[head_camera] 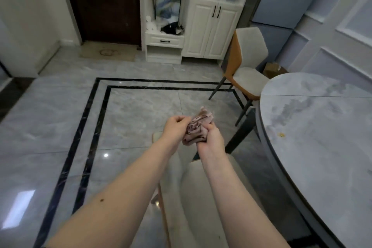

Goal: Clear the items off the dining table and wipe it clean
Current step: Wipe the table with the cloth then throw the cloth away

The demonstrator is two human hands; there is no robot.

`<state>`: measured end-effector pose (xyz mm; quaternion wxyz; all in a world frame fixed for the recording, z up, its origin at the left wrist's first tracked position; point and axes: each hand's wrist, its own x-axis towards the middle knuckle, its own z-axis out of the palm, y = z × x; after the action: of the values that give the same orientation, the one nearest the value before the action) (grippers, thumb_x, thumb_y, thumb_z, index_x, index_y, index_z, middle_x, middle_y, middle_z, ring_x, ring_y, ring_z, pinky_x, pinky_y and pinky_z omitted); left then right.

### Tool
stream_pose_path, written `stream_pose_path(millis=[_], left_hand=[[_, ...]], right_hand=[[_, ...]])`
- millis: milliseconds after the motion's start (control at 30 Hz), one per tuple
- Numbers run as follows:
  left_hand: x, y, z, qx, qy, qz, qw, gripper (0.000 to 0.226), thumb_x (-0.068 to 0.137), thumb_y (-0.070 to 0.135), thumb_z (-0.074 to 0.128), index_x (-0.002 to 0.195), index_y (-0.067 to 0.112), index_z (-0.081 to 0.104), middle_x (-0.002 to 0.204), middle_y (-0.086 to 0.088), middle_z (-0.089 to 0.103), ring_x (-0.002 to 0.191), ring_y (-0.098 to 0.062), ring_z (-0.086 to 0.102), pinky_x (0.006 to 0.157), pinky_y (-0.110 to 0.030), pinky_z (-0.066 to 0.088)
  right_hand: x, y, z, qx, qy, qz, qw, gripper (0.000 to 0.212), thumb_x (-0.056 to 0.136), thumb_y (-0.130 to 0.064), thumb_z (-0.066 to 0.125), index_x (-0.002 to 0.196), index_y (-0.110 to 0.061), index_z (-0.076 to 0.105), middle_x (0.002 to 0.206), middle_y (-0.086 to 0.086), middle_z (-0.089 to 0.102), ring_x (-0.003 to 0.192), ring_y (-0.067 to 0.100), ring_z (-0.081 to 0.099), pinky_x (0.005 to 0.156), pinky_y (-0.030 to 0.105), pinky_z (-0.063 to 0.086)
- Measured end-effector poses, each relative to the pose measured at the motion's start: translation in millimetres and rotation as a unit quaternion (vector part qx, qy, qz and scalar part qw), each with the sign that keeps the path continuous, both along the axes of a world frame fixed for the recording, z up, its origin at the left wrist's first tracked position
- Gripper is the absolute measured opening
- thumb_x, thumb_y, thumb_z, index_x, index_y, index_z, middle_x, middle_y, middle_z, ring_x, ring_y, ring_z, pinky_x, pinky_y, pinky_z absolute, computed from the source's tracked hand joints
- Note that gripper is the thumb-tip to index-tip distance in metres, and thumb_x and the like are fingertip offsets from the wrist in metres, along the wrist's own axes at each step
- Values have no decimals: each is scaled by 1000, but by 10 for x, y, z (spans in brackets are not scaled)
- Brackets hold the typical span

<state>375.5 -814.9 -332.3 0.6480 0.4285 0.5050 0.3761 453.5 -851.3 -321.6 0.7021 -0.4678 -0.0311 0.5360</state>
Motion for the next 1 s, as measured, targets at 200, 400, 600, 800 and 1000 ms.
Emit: stream_pose_path(millis=[200, 400, 600, 800, 1000], left_hand=[[-917, 481, -22, 0, 26, 44, 999, 18, 88, 4, 55, 74, 16, 57, 70, -1, 58, 58, -10, 52, 46, -15, 42], [-1212, 1171, -84, -5, 46, 20, 999, 5, 88, 9, 57, 87, 5, 61, 69, -4, 57, 52, -11, 50, 34, -12, 35], [-1250, 2219, -72, -26, 66, -17, 997, 4, 88, 11, 58, 87, 8, 59, 66, -3, 57, 44, -7, 52, 30, -11, 34], [-1018, 3222, -159, -35, 72, -65, 995, 5, 88, 12, 58, 84, 10, 59, 70, -4, 60, 56, -13, 54, 33, -12, 39], [-544, 4039, -518, -41, 71, -172, 982, 6, 87, 11, 59, 81, 12, 59, 73, -3, 61, 63, -13, 56, 57, -23, 46]], right_hand=[[-819, 606, -87, 2, 15, 61, 998, 35, 96, 2, 31, 118, -11, 55, 92, 15, 62, 68, 21, 65, 57, 27, 54], [-1079, 1429, -398, 11, 32, 53, 998, 43, 96, 1, 31, 135, -10, 46, 128, 17, 56, 115, 35, 57, 99, 47, 42], [-1118, 2437, -531, 18, 59, 21, 998, 39, 97, -2, 34, 132, -11, 50, 123, 15, 60, 120, 34, 54, 108, 53, 36], [-908, 3265, -554, 13, 58, -19, 998, 37, 97, -2, 33, 124, -13, 55, 116, 14, 66, 108, 33, 62, 99, 55, 43], [-472, 3838, -868, 12, 77, -123, 989, 40, 96, 2, 32, 131, -7, 50, 120, 15, 63, 115, 32, 58, 109, 51, 35]])
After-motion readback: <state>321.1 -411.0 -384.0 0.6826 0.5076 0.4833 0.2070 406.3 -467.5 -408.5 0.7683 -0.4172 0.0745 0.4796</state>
